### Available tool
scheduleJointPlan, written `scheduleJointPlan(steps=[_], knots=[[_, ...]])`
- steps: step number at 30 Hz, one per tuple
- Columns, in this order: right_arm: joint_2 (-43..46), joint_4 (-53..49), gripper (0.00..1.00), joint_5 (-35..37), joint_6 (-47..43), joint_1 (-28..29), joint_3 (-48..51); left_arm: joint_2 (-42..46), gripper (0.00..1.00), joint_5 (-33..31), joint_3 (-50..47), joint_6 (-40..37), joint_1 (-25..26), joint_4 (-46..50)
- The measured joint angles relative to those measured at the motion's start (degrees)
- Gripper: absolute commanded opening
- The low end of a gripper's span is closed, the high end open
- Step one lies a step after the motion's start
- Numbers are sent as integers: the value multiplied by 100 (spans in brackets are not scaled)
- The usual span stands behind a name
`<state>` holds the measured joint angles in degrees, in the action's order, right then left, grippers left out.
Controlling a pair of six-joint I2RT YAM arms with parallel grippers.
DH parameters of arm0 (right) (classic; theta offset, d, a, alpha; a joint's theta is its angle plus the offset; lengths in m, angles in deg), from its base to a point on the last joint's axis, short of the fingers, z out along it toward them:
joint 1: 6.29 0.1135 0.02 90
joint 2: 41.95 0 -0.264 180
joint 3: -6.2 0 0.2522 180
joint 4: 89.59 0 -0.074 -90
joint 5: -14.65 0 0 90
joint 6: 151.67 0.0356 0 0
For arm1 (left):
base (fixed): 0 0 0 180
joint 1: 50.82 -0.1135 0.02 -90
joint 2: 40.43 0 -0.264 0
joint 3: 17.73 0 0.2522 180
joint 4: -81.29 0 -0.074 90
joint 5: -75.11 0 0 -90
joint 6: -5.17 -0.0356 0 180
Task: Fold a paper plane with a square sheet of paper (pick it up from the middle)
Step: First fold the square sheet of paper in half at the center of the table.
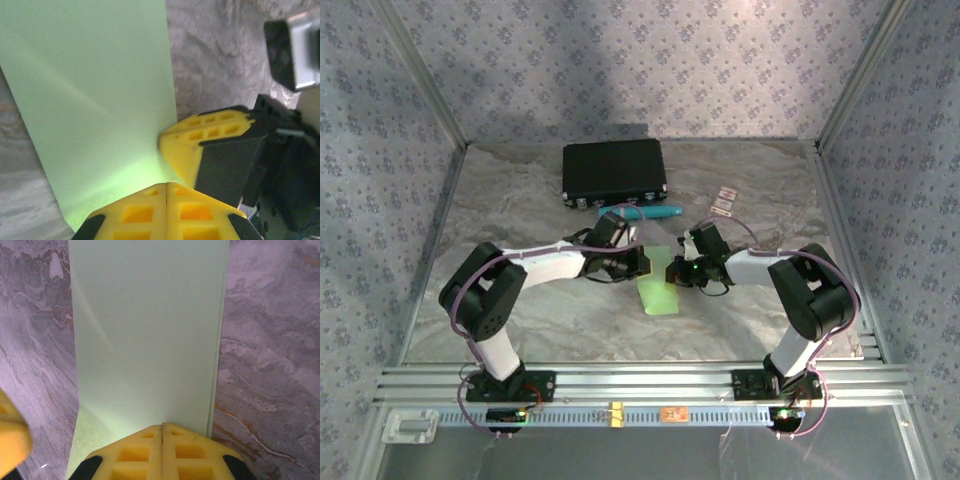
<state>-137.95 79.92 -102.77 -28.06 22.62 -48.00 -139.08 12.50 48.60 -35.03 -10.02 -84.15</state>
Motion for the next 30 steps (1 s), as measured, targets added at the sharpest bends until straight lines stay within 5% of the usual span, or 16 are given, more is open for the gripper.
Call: scheduleJointPlan(steps=[30], knots=[[11, 98, 0, -2, -2, 0, 55, -61, 0, 46, -719, -284, 11, -195]])
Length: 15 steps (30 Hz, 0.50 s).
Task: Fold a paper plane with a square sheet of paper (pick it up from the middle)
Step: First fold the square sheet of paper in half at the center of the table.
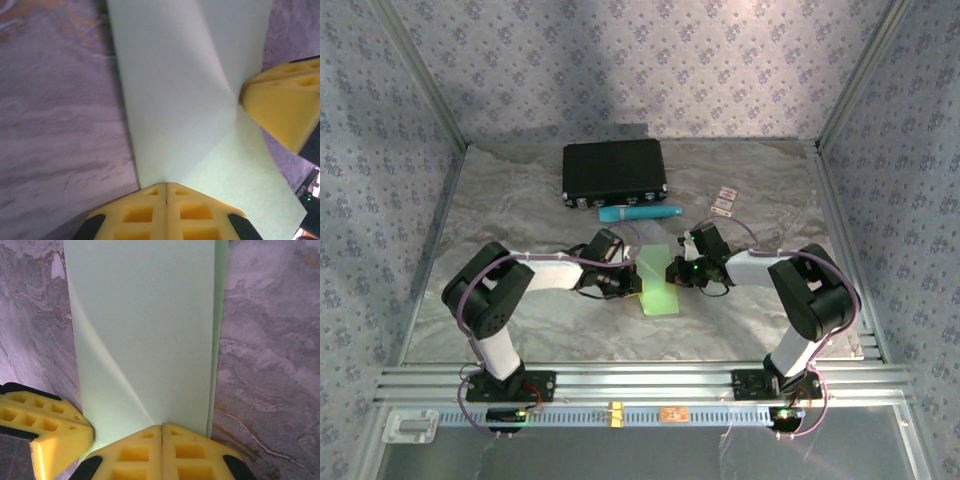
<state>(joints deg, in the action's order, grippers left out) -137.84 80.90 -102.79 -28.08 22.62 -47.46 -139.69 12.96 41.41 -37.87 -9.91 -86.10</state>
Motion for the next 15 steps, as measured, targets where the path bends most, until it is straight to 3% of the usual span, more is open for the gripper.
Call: scheduleJointPlan(steps=[6, 15], knots=[[0, 2, 0, 0, 0, 0, 2, 393, 0, 74, 2, 205, 0, 17], [0, 2, 0, 2, 0, 0, 2, 223, 0, 352, -4, 505, 203, -402]])
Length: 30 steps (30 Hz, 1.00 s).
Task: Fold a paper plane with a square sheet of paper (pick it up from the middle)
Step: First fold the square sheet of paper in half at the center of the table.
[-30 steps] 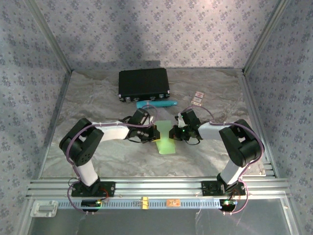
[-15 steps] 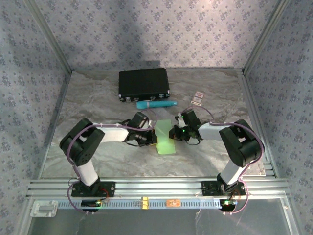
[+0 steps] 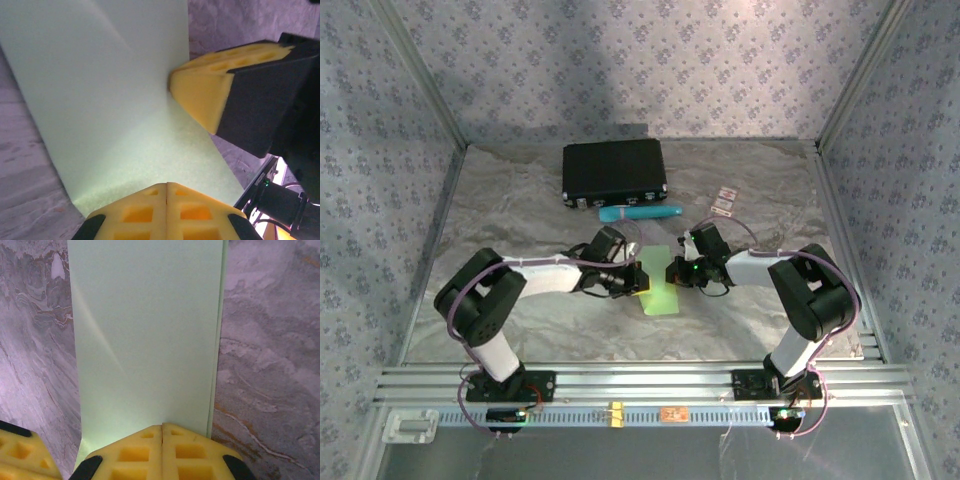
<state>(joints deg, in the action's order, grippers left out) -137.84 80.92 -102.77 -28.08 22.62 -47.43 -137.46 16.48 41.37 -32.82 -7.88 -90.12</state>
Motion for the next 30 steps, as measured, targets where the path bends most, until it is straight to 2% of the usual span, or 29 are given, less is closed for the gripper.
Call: scheduleJointPlan(steps=[13, 23, 30], knots=[[11, 31, 0, 7, 2, 0, 26, -225, 0, 74, -544, -201, 20, -555], [13, 26, 0, 15, 0, 0, 24, 304, 2, -28, -546, -195, 33, -114], [13, 26, 0, 15, 0, 0, 24, 280, 2, 61, -516, -28, 59, -293]])
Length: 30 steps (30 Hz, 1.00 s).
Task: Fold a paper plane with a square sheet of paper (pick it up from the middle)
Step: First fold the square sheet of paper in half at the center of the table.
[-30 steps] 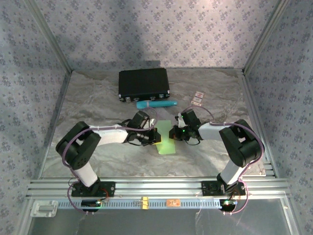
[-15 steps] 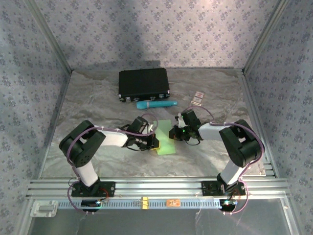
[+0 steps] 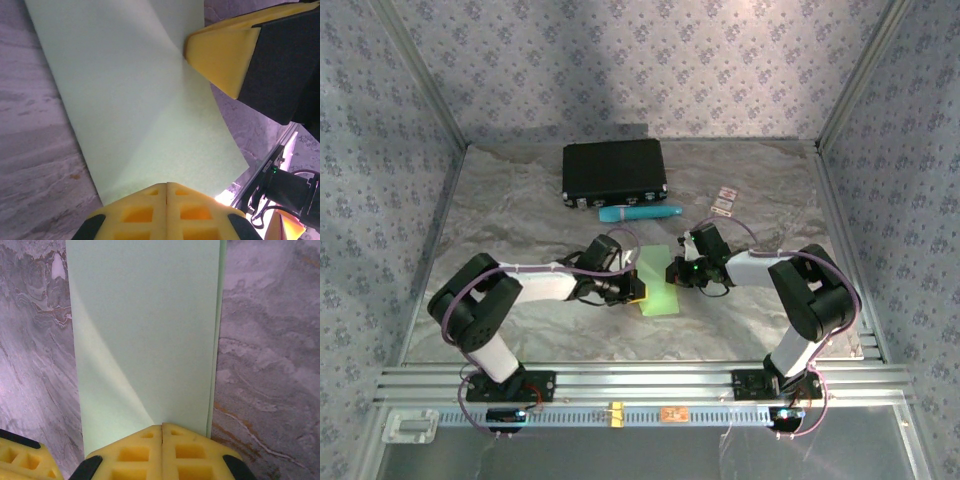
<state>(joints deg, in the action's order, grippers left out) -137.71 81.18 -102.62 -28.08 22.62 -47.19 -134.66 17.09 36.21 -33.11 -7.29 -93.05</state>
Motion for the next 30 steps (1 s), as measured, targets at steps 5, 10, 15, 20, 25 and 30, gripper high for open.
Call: scheduleJointPlan(steps=[5, 10, 15, 20, 25, 30], knots=[[0, -2, 0, 2, 0, 0, 0, -190, 1, 39, -142, 72, 90, -273], [-2, 0, 0, 0, 2, 0, 0, -317, 0, 85, -356, 42, 155, -496], [0, 0, 0, 2, 2, 0, 0, -258, 1, 55, -485, -17, 170, -682], [0, 0, 0, 2, 0, 0, 0, -11, 2, -101, -549, -17, 280, -382], [0, 0, 0, 2, 0, 0, 2, 267, 3, -162, -546, 70, 337, -267], [0, 2, 0, 2, 2, 0, 2, 295, 3, -160, -546, 177, 341, -334]])
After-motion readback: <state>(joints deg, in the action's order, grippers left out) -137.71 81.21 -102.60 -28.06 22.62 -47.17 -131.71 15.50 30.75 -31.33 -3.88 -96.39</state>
